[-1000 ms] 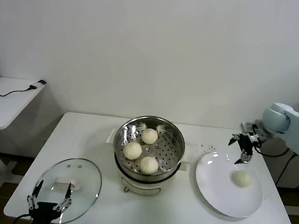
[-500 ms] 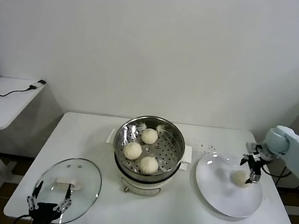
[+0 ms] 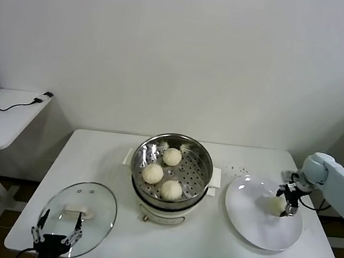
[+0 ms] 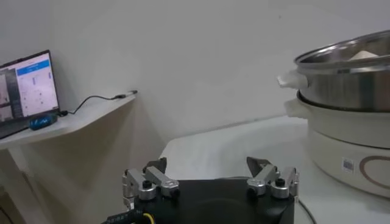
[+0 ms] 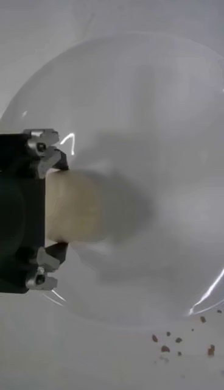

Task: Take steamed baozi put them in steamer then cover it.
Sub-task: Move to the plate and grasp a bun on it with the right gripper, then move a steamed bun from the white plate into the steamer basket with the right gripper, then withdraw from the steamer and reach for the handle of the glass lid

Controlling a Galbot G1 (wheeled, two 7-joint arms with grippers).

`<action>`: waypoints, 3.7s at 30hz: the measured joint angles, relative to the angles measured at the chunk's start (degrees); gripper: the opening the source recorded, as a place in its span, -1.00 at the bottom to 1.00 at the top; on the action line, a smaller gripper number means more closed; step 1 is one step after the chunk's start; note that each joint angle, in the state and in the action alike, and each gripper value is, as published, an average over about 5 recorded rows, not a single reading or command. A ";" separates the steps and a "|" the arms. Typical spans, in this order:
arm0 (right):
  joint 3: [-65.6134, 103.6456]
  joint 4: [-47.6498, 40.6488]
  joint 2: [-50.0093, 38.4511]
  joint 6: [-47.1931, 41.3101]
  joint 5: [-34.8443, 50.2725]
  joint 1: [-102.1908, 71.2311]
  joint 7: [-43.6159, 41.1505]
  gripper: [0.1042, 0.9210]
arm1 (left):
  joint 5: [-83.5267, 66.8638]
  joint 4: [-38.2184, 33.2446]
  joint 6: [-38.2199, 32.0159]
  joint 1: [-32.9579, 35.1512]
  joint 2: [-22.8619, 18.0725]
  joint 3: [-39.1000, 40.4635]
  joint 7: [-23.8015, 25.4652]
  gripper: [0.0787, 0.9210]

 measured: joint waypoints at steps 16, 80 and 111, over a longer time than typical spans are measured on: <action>-5.02 1.75 0.34 -1.38 7.39 7.68 -0.08 0.39 | 0.25 -0.29 -0.35 0.52 -0.11 0.74 -0.03 0.77; -46.21 15.88 29.87 -15.36 53.43 38.38 12.41 0.75 | 0.36 -2.09 -1.01 0.96 1.52 2.97 0.16 0.77; -18.03 29.90 1.15 6.32 59.28 23.79 32.58 0.76 | 1.71 -2.49 -1.78 1.23 0.67 2.00 0.34 0.77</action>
